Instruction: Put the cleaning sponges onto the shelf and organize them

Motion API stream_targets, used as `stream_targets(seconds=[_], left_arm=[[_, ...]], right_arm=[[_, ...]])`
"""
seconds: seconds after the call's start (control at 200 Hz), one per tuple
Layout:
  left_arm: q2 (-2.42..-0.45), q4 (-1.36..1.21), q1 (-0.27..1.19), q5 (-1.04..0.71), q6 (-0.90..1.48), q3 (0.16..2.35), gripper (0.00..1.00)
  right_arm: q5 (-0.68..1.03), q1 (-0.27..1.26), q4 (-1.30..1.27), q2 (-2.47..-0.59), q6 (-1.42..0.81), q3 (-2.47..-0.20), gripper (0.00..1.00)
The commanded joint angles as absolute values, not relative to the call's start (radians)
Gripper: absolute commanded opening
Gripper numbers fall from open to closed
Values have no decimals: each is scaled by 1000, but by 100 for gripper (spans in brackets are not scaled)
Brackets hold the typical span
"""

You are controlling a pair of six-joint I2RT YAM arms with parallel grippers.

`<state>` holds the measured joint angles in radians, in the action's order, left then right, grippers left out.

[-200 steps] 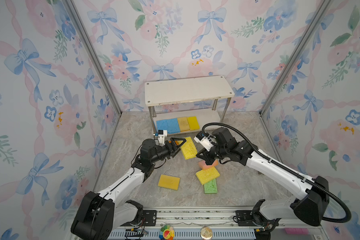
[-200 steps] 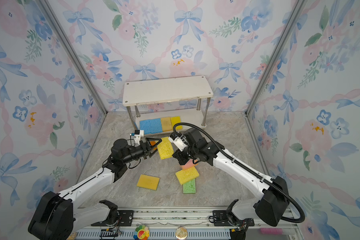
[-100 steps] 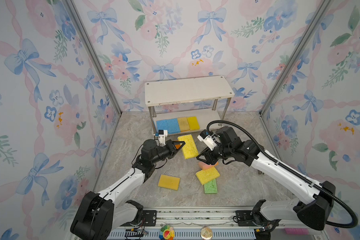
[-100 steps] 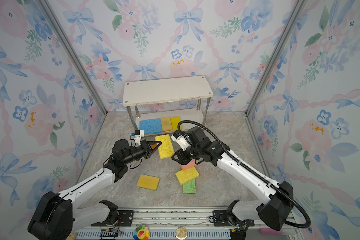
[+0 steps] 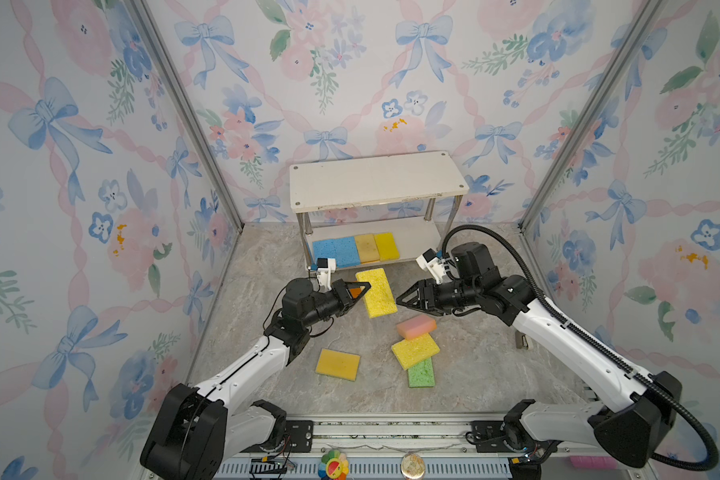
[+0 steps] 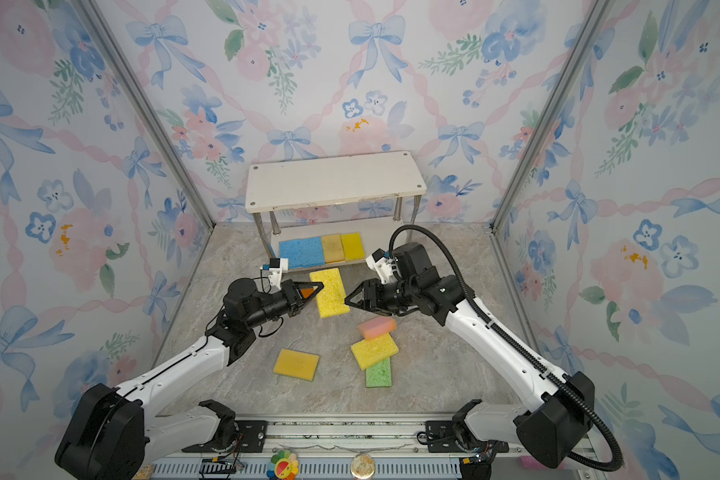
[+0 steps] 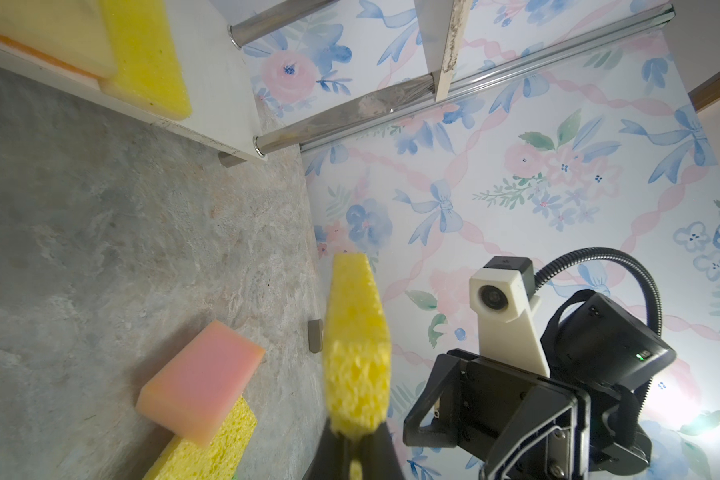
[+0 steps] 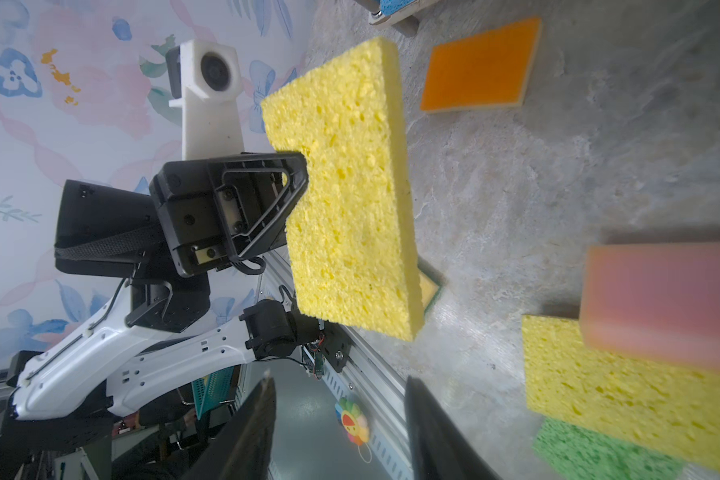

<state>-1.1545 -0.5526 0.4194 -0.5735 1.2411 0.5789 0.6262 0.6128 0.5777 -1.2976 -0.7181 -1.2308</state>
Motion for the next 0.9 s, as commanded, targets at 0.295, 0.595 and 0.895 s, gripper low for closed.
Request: stream_targets(seconds=[0.295,0.595,0.895], left_arm=[[-1111,-561,426,-576,1244,601,0],[-1105,-560,426,-571,1253,592,0],[-1133,-569,428,-575,1259,609,0]], right_arm=[[608,673,498,-1331,-814,-1173,46],[596,680,465,-1355,-827,-1175,44],[592,669,451,-1383,-826,-1181,41]])
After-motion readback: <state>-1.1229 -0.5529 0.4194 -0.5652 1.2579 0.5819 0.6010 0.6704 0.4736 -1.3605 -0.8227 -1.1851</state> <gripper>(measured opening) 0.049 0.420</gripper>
